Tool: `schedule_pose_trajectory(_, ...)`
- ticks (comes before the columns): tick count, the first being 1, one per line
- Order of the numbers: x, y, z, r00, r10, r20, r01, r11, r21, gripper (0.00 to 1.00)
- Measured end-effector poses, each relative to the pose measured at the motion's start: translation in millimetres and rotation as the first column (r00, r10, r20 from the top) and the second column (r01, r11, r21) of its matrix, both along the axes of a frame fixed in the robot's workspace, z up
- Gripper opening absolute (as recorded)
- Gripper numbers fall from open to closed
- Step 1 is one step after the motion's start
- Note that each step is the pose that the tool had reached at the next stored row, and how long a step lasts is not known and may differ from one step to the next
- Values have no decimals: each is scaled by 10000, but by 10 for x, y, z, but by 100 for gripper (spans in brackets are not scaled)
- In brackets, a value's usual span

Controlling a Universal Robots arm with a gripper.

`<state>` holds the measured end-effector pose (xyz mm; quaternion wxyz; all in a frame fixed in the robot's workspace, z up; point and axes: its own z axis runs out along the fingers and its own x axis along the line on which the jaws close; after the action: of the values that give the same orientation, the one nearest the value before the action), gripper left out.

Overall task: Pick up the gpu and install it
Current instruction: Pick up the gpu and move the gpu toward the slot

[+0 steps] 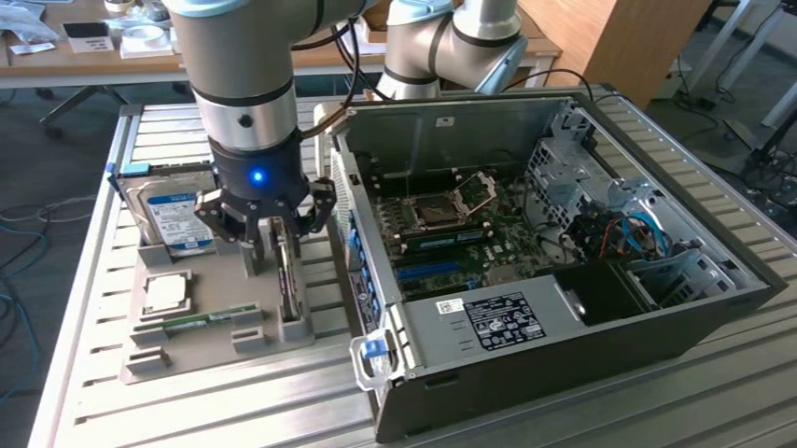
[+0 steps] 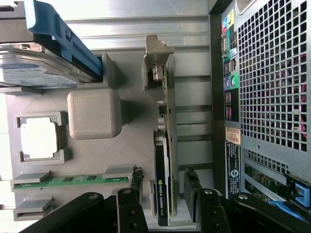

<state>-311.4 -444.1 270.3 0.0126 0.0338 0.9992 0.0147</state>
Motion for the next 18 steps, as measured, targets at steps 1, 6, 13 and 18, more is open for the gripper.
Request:
schedule_pose_trajectory(1,0,0,0,10000,0,1,0,10000,0,47)
schedule_pose_trajectory(6,1,2,-18,9999,157,15,-157,9999,2,47)
schedule_pose_trajectory(13,0,3,-53,9998,176,18,-176,9998,1,47)
schedule_pose_trajectory(18,2,4,-76,9998,206,17,-206,9998,0,47)
